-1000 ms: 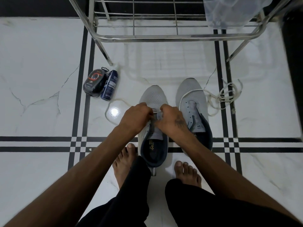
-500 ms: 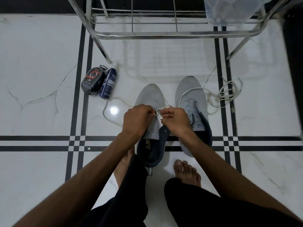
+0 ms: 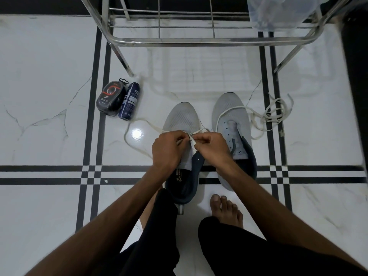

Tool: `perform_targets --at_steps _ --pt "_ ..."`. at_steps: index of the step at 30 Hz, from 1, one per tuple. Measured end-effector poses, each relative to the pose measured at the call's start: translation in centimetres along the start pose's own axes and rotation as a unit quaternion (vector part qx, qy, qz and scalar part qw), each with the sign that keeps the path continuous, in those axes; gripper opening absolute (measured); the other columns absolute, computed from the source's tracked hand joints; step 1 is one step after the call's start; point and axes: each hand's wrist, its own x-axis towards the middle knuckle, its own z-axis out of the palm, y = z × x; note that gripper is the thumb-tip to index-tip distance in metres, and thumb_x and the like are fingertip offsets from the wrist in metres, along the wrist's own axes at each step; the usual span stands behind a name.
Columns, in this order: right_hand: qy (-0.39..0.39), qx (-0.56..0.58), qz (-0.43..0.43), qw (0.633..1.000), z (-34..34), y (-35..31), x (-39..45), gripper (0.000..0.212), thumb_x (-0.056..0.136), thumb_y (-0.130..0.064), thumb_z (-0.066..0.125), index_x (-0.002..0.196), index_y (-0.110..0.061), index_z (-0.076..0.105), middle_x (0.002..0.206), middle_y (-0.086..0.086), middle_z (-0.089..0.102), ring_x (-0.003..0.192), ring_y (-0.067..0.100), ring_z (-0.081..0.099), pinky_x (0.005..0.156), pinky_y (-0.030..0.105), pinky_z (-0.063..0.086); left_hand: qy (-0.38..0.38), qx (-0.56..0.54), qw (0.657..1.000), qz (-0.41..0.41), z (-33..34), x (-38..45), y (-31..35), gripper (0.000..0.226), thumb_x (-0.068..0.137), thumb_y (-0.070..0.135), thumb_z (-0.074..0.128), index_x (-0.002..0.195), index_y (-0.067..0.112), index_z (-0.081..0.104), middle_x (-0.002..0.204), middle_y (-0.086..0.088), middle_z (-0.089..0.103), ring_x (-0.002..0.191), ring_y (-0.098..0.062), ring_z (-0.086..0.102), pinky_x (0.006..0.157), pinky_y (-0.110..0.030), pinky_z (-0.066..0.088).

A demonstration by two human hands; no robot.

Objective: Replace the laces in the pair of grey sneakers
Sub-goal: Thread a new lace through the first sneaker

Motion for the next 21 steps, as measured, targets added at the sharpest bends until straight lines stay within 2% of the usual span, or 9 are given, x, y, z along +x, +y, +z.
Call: perform_targets --at_steps 3,5,9,13,16,19,21 --pt "-0.027 0.006 -0.003 1.000 -0.3 0.1 0.1 0.028 0.096 -0.009 0.055 0.107 -0.022 0.078 0.099 -0.004 0.076 0.095 0.017 0.071 0.090 0.043 0.058 -0.005 -0.007 1.000 0.015 -0.3 0.3 -0.4 0.012 0.091 0.029 0.069 0.096 0.027 0.079 0.094 0.009 0.076 0.085 -0.015 0.069 0.075 -0.029 0.052" --pt "-0.036 -0.026 -0.024 0.999 -0.4 -0.1 0.2 0.026 0.095 -0.005 0.059 0.108 -0.019 0.077 0.101 -0.002 0.076 0.095 0.015 0.070 0.092 0.042 0.057 -0.007 -0.013 1.000 0.010 -0.4 0.5 -0.6 0.011 0.090 0.030 0.069 0.095 0.027 0.079 0.092 0.010 0.076 0.083 -0.012 0.068 0.073 -0.027 0.051" --pt "-0.009 -0.078 -0.044 0.996 -0.1 -0.7 0.4 0.022 0.091 -0.001 0.063 0.101 -0.014 0.078 0.097 0.002 0.076 0.088 0.018 0.071 0.085 0.039 0.059 -0.010 -0.027 1.000 -0.007 -0.1 0.5 -0.8 0.011 0.091 0.030 0.069 0.094 0.029 0.079 0.091 0.010 0.076 0.082 -0.011 0.068 0.072 -0.025 0.050" --pt "-0.003 -0.055 -0.026 0.998 0.3 -0.9 0.2 0.017 0.092 0.003 0.063 0.100 -0.006 0.075 0.092 0.009 0.075 0.074 0.019 0.071 0.074 0.033 0.062 -0.038 0.040 0.998 0.010 -0.1 1.0 -0.9 0.012 0.091 0.029 0.067 0.092 0.028 0.079 0.086 0.004 0.075 0.085 -0.018 0.065 0.072 -0.034 0.053" --pt "0.008 -0.053 -0.020 0.998 0.5 -0.9 0.1 0.014 0.093 0.003 0.062 0.097 -0.005 0.073 0.085 0.007 0.073 0.071 0.021 0.071 0.072 0.038 0.062 -0.034 0.019 0.999 0.011 -0.1 0.9 -0.8 0.011 0.090 0.025 0.068 0.089 0.025 0.079 0.086 0.004 0.075 0.085 -0.019 0.065 0.073 -0.035 0.053" --pt "0.008 -0.055 -0.018 0.998 0.4 -1.0 0.4 0.011 0.093 -0.002 0.063 0.091 -0.008 0.072 0.078 0.004 0.072 0.068 0.022 0.071 0.071 0.042 0.062 -0.015 -0.004 1.000 0.020 0.1 0.5 -0.7 0.011 0.090 0.024 0.067 0.091 0.023 0.078 0.087 0.006 0.076 0.085 -0.020 0.066 0.074 -0.035 0.053" --pt "0.010 -0.077 -0.025 0.997 0.3 -1.1 0.5 0.013 0.094 -0.006 0.064 0.086 -0.014 0.071 0.074 0.000 0.071 0.066 0.020 0.070 0.070 0.041 0.062 -0.006 0.003 1.000 0.025 -0.1 0.1 -0.7 0.014 0.089 0.026 0.068 0.101 0.023 0.075 0.097 0.005 0.074 0.094 -0.021 0.063 0.081 -0.039 0.052"
